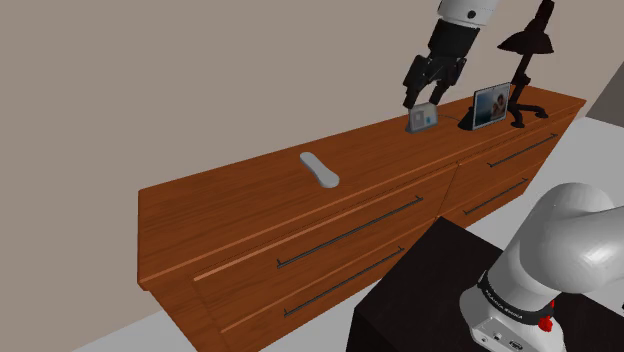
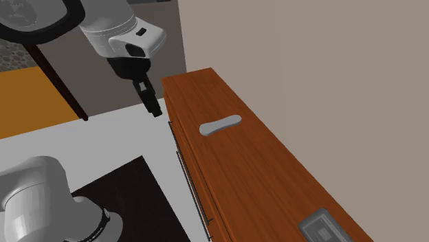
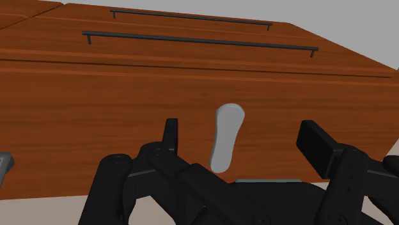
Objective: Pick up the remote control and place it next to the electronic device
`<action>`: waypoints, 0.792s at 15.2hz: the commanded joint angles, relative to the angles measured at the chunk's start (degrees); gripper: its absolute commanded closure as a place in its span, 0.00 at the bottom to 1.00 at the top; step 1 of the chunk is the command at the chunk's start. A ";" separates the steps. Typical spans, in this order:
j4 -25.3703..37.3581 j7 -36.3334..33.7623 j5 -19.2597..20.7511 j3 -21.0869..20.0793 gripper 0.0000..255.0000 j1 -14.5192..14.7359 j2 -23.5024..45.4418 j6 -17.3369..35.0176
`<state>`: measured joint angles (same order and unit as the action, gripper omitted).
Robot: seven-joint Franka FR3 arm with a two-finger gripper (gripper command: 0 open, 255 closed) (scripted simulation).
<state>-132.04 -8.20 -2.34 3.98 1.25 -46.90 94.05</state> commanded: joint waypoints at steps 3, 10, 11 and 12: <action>-0.28 -0.15 -0.09 -0.35 0.00 0.26 3.42 3.10; 1.08 -0.69 -0.29 -1.38 0.00 1.14 16.79 12.99; 1.57 -0.77 -0.30 -1.51 0.00 1.25 18.85 14.25; 2.13 -0.85 -0.31 -1.64 0.00 1.35 20.92 15.47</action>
<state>-130.24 -8.84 -2.62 2.57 2.48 -27.71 108.39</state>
